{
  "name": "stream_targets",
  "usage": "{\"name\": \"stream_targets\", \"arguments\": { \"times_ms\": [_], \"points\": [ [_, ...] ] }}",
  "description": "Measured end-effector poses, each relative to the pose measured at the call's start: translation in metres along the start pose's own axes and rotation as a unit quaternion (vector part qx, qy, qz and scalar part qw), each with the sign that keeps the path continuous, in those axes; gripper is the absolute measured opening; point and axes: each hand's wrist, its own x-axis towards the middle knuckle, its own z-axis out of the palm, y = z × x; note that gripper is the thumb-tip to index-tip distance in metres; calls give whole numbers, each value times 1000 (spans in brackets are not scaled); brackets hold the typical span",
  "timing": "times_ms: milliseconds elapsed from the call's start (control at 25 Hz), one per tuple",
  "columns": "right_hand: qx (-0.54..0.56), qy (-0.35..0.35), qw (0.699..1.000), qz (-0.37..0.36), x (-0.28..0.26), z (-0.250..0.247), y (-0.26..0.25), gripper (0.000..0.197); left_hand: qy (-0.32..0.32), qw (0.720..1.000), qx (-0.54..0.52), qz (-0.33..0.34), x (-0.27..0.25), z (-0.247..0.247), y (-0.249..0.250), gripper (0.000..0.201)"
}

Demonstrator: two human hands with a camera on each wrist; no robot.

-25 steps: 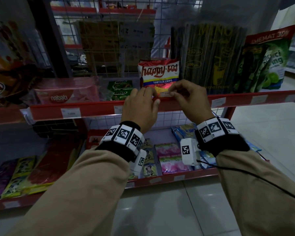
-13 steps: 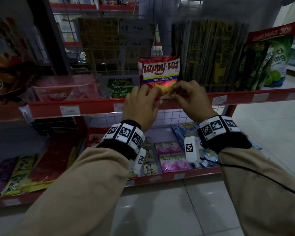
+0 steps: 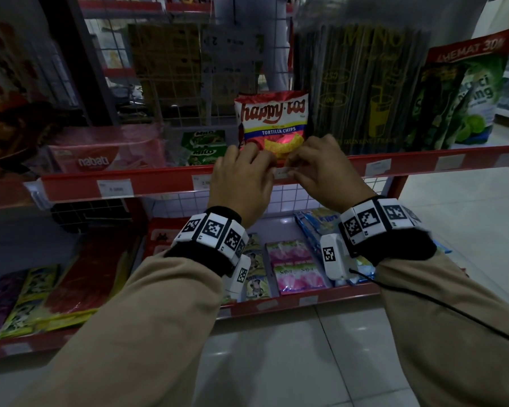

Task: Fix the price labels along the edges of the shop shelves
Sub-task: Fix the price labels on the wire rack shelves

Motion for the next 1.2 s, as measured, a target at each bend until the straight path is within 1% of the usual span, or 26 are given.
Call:
{"name": "stream_targets", "arguments": {
  "times_ms": [120, 240, 400, 520, 720, 880, 1000, 1080, 1160, 1200],
  "points": [
    [-12, -26, 999, 18, 0, -3, 0, 19, -1, 1000, -6, 9, 0, 0, -1, 16],
    [-6, -29, 999, 35, -1, -5, 1, 17, -8, 1000, -2, 8, 0, 1, -2, 17],
    [-19, -41, 998, 40, -2, -5, 1, 14, -10, 1000, 4, 8, -1, 3, -2, 20],
    [-3, -37, 998, 45, -4, -7, 0, 14, -14, 1000, 11, 5, -1, 4, -2, 22],
    [-10, -44, 998, 52, -4, -8, -1, 16, -18, 1000, 19, 3, -1, 3, -1, 21],
    [7, 4, 999, 48, -7, -6, 0, 16, -16, 1000, 26, -8, -3, 1, -1, 22],
    [1, 45, 998, 34, -14, 0, 2, 17, -2, 998, 60, -25, -15, 4, 7, 30],
    [11, 89, 996, 28, -22, 5, 3, 17, -5, 996, 73, -42, -28, 10, 14, 45],
    [18, 135, 990, 24, -34, 15, 9, 15, -30, 995, 80, -58, -45, 19, 19, 64],
    [19, 148, 988, 26, -41, 20, 13, 15, -39, 994, 80, -58, -53, 24, 21, 69]
  ]
}}
